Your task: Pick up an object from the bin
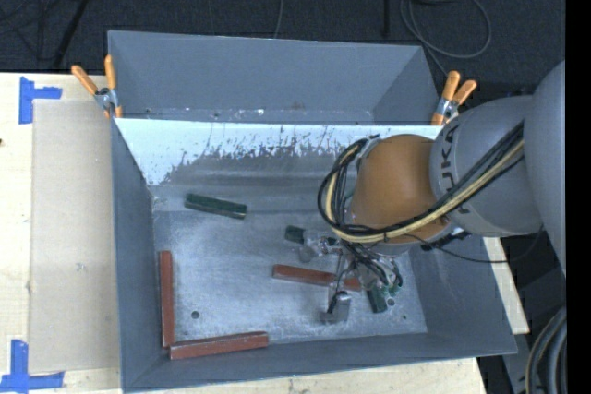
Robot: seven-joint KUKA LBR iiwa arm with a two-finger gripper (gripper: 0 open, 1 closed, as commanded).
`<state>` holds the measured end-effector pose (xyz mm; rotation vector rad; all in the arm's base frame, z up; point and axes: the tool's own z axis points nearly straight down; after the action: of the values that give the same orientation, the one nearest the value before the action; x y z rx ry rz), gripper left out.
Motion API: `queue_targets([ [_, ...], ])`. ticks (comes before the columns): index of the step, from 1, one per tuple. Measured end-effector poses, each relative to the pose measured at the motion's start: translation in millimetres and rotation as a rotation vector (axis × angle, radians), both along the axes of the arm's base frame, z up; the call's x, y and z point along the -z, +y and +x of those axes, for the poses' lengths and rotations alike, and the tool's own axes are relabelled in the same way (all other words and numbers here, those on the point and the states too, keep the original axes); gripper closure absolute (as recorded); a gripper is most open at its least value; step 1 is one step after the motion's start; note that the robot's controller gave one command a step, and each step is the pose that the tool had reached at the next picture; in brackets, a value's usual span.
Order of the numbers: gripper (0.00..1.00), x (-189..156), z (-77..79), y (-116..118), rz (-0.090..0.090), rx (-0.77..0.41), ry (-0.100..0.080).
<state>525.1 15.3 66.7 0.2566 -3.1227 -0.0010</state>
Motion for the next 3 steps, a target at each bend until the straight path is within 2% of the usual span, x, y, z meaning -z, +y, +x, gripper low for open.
queue_targets([
  [1,0.00,-33,21.2,-15,0.001,-0.256,-0.011],
  [2,0.00,-1,0.7,-12,0.002,-0.228,-0.004],
  [3,1.00,-3,2.3,-12,0.002,-0.228,-0.008],
])
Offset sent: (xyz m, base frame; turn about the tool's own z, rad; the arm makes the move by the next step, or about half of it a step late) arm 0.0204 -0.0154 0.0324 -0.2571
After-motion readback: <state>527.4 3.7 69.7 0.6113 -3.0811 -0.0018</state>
